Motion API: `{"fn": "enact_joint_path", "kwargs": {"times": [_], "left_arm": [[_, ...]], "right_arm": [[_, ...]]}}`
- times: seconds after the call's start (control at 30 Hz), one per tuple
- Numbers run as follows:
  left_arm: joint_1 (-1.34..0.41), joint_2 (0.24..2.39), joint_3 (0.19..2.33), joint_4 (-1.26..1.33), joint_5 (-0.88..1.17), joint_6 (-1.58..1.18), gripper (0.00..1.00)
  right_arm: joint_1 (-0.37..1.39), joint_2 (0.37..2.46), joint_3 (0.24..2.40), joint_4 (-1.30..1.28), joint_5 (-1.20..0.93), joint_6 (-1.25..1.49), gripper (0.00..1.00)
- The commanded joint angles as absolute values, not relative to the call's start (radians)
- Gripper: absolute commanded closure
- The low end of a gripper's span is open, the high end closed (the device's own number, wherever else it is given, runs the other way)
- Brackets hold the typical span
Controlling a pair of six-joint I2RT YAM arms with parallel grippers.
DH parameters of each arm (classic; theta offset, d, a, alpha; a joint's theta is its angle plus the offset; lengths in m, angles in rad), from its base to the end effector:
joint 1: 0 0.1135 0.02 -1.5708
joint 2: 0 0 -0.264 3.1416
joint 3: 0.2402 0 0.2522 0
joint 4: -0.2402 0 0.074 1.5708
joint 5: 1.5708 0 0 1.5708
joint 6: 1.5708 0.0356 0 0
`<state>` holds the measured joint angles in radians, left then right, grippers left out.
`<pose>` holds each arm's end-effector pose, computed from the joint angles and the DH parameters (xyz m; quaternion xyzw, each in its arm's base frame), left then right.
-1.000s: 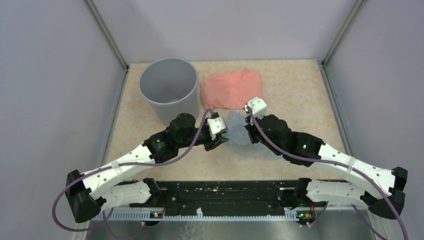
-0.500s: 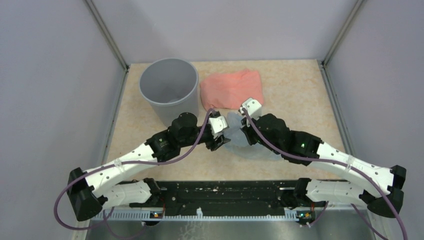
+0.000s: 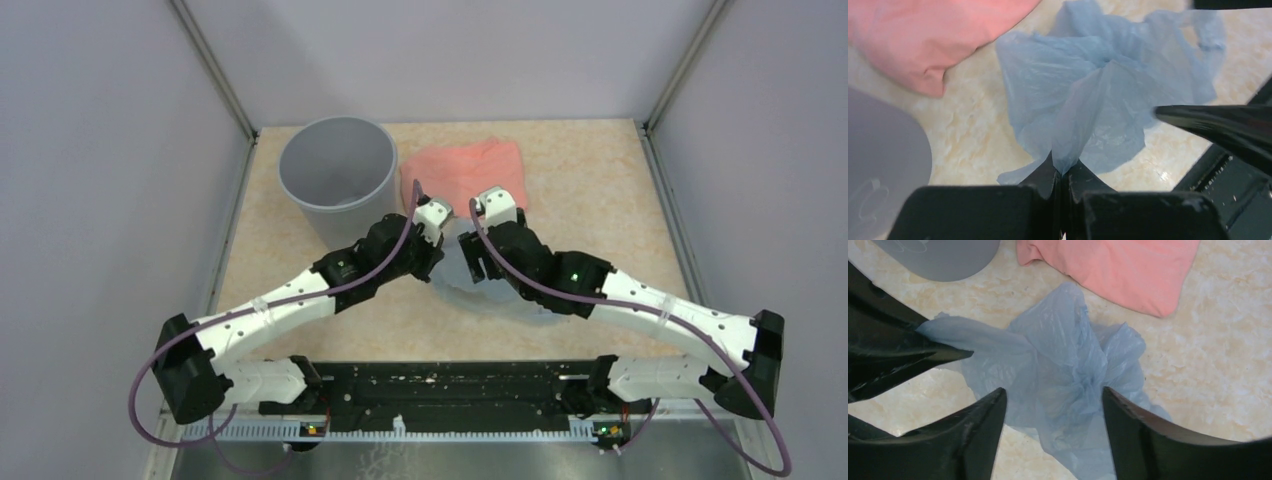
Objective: Put the trash bags into the trash bin
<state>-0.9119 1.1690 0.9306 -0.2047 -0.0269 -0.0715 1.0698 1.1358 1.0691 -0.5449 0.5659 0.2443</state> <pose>0.1648 -0.2113 0.3099 0.3382 0.7745 -0.2423 0.4765 0.1331 0.2034 0.3367 -0.2237 0.8320 0.0745 0.5021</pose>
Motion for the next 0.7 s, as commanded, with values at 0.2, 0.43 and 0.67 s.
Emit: {"fn": "enact_joint_path", "kwargs": {"times": [0.2,0.43,0.67], "left_arm": [[-0.781,1.223,0.931,-0.293,-0.153,-0.526,1.0],[-0.687,1.216,0.886,-0.273,-0.117,-0.612,1.0],[-0.621,1.232,0.844,-0.18,-0.071,-0.637,1.0]], "right_arm": [[0.968,0.944,0.966,-0.585,0.611,0.469,0.13],[0.893,0.756,0.791,-0.677,0.604,0.664,0.12],[0.884,0.692,0.653,-0.756,0.607,0.846,0.12]]}}
